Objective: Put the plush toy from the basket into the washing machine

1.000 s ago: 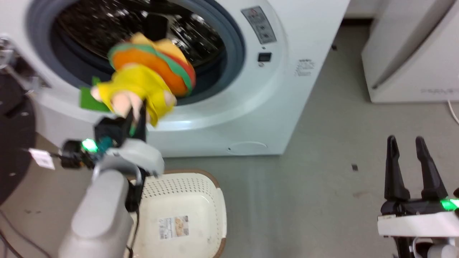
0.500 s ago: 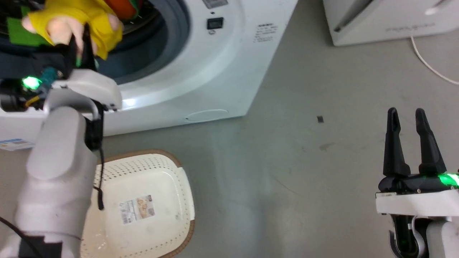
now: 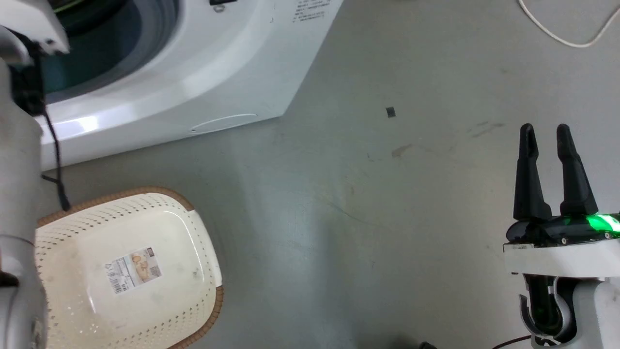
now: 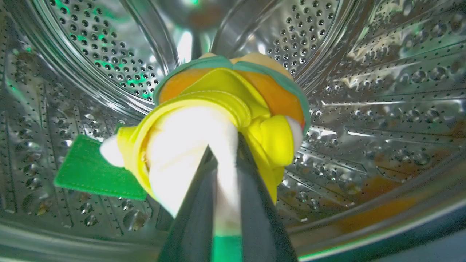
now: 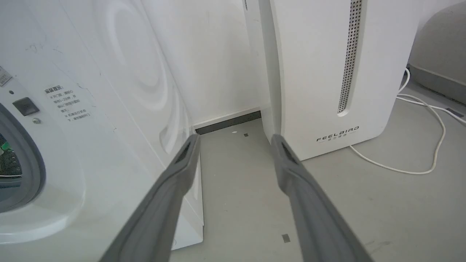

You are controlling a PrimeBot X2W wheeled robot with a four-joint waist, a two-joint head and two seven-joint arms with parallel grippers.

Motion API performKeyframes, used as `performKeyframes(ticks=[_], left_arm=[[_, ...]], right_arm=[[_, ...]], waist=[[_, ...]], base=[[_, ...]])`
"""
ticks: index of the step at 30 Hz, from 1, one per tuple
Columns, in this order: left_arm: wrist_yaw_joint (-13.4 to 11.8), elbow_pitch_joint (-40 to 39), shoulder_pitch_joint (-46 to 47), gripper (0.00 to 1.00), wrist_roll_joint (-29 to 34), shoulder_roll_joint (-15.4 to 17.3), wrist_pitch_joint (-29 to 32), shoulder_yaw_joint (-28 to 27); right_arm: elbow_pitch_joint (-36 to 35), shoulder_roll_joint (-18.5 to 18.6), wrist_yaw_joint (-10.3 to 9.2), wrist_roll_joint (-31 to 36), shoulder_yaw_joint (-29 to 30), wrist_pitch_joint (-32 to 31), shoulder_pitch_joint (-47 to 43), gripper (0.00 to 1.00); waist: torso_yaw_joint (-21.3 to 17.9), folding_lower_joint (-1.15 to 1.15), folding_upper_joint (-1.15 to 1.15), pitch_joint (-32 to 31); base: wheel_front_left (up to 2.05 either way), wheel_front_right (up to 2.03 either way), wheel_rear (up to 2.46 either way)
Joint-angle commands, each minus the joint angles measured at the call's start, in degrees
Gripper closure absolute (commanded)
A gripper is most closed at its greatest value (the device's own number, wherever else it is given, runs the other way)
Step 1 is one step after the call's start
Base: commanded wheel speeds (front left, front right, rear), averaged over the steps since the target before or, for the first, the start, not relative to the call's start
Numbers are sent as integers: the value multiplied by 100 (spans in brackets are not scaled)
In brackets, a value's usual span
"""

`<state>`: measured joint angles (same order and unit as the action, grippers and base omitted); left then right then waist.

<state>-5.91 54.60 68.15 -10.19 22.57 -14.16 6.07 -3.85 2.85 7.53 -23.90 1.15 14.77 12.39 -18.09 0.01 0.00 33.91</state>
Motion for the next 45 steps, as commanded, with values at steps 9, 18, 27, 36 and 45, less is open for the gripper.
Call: performKeyframes(ticks=[9,18,27,36,45], left_arm=[[22,543,786,9,38,231,-43,41],[73,913,790,0,0,150,-77,131],[55,270,-186,0,-126,-37,-83,-3],[-55,-1004,-1629,0,-56,-354,-84,-228],[-120,-2465,-3036,0,252,-767,-84,-367]], right_arm=[[5,3,-4,-108,-47,23,165,0],[26,3,-4,-38,-31,23,193,0],[37,3,-4,110,17,23,89,0],[66,3,-4,345,45,23,-173,0],[52,3,-4,669,64,23,-472,0]], waist=[[-155,-1,0,257],[-28,-1,0,155],[177,-1,0,-282],[561,-1,0,-945],[960,-1,0,-1621]], base=[[0,0,0],[0,0,0],[0,0,0],[0,0,0],[0,0,0]])
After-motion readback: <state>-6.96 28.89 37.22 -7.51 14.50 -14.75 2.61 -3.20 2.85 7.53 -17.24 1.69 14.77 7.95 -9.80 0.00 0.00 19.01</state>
